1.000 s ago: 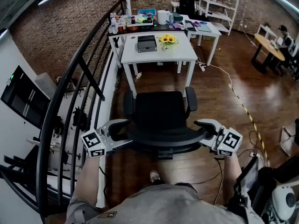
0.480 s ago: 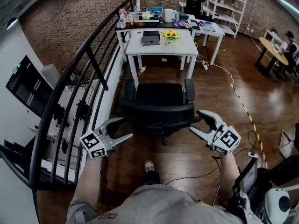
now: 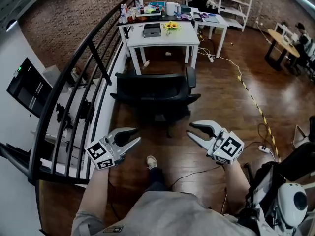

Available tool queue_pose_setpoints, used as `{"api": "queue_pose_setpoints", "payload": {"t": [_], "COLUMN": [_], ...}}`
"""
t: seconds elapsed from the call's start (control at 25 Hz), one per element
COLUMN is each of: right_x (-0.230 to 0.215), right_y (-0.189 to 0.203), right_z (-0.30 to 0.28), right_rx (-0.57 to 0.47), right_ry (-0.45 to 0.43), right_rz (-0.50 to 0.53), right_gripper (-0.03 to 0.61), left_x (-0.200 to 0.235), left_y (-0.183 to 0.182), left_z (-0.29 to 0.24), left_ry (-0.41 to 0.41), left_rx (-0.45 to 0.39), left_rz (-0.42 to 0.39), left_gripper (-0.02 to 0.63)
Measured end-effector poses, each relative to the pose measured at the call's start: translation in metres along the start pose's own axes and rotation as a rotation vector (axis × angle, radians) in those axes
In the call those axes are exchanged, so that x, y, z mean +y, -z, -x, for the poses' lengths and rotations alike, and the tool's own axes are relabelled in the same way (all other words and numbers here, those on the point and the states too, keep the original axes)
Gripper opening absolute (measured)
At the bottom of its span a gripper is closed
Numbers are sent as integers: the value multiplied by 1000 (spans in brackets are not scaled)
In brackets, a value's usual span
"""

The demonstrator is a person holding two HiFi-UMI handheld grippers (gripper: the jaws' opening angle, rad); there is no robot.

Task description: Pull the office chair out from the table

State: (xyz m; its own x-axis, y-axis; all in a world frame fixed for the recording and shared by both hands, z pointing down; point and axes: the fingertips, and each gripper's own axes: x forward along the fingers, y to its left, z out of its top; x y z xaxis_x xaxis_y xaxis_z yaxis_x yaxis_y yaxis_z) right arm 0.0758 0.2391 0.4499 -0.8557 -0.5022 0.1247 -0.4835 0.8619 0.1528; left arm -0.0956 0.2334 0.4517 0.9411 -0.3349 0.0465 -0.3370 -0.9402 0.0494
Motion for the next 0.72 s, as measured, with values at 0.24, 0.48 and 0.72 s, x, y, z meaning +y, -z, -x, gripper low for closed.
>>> {"api": "queue_pose_setpoints", "payload": {"t": [0.24,0.48,0.72], "right_x": [48,90,137], "right_y": [-1,-11,-9], "right_z": [22,24,15], "right_rx": [-1,14,50], "right_ry": [-30,-67,-93], "right_rz": [-29,-29,-63], "right_gripper": [36,6,6], "left_x": [-64,-108,-144], "left_y": [-5,-16,-2], "left_z": [-1,3,9], "left_ry": [46,97,194], "left_rx": [22,11,48], "left_rz": [0,-20,14], "left_gripper": [44,0,0]}}
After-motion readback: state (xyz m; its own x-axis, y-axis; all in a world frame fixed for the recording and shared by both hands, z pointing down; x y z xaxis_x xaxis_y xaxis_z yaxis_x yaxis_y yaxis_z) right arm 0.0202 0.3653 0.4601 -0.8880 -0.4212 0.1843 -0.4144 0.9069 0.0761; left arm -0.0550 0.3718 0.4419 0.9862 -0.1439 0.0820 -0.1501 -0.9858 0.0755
